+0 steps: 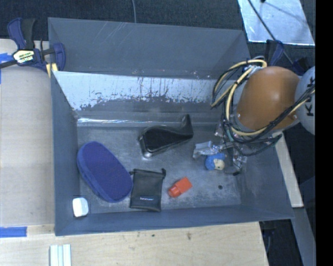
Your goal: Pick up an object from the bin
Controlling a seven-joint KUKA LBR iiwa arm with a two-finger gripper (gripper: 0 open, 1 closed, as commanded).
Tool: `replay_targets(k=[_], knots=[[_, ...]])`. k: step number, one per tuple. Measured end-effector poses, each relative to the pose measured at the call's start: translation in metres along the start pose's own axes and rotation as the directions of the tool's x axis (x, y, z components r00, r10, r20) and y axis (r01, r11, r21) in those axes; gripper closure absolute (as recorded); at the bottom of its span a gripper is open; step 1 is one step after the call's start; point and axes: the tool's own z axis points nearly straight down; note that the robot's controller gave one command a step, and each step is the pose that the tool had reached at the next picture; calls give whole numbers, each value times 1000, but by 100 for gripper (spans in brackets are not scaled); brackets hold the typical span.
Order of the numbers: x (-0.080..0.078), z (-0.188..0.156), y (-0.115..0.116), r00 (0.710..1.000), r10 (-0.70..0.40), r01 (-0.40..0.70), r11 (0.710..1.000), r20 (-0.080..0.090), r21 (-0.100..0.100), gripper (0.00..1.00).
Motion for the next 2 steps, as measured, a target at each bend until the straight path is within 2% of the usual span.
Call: replay_targets(k=[1,2], knots=[[0,-2,-1,1000,1,-1,1000,1,4,100],[-35,-220,39,1000,-17,17,1000,5,14,100]])
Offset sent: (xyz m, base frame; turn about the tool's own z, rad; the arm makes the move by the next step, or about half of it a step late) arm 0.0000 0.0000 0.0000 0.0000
